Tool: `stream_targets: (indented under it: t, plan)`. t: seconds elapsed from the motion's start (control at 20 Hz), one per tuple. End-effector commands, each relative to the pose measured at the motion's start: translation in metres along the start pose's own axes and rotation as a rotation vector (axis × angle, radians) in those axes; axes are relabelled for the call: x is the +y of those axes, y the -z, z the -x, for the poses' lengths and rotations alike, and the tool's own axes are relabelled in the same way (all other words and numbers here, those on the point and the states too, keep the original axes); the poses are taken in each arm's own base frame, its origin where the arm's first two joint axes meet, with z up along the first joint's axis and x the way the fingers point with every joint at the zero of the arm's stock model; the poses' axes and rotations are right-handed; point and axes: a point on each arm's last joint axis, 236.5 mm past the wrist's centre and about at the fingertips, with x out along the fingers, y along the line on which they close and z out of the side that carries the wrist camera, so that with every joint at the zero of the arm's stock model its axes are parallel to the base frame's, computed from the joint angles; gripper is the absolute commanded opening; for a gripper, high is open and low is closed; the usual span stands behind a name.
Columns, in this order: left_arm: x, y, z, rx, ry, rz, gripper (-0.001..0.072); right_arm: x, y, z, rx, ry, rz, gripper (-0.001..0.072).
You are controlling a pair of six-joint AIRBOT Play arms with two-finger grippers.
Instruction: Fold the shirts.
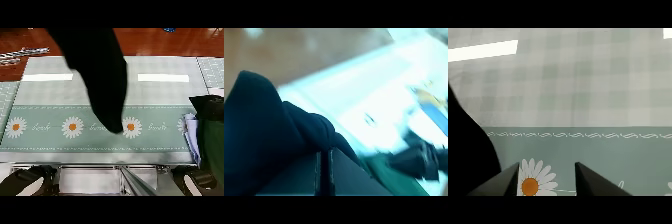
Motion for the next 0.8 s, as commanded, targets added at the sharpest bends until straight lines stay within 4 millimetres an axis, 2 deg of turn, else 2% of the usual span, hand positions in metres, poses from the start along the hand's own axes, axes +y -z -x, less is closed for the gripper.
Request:
stream_targets:
  t: [0.0,0.1,0.15,0.3,0.4,0.5,0.55,0.6,0.65,0.7,0.75]
  plan:
    - [0.008,0.096,-0.059,0.173,0.049,0.140,0.0020,-0.001,0.002,0.002,0.005,0.003,0.000,0.0408]
    - [0.041,0.162,-0.078,0.277,-0.005,0.245,0.0020,-0.003,0.005,0.002,0.017,0.012,0.003,0.0408]
    - [0.056,0.195,-0.082,0.329,-0.036,0.292,0.0020,-0.004,0.008,0.001,0.030,0.016,0.002,0.0408]
    - [0.099,0.298,-0.071,0.504,-0.134,0.440,0.0020,-0.009,0.022,-0.008,0.089,0.028,-0.004,0.0408]
    - [0.115,0.354,-0.056,0.602,-0.179,0.510,0.0020,-0.016,0.037,-0.022,0.138,0.042,-0.015,0.0408]
    - [0.130,0.391,-0.037,0.679,-0.214,0.537,0.0024,-0.023,0.053,-0.040,0.194,0.053,-0.033,0.0408]
    - [0.139,0.402,-0.028,0.704,-0.246,0.552,0.0120,-0.024,0.059,-0.048,0.220,0.050,-0.046,0.0409]
    - [0.147,0.412,-0.017,0.735,-0.283,0.578,0.0427,-0.023,0.065,-0.057,0.249,0.041,-0.056,0.0409]
    - [0.156,0.417,-0.006,0.769,-0.316,0.576,0.0506,-0.023,0.067,-0.066,0.270,0.034,-0.056,0.0409]
    - [0.167,0.414,0.005,0.786,-0.344,0.567,0.0505,-0.024,0.063,-0.075,0.266,0.033,-0.047,0.0409]
    - [0.181,0.404,0.017,0.788,-0.377,0.571,0.0505,-0.033,0.052,-0.083,0.239,0.065,-0.041,0.0409]
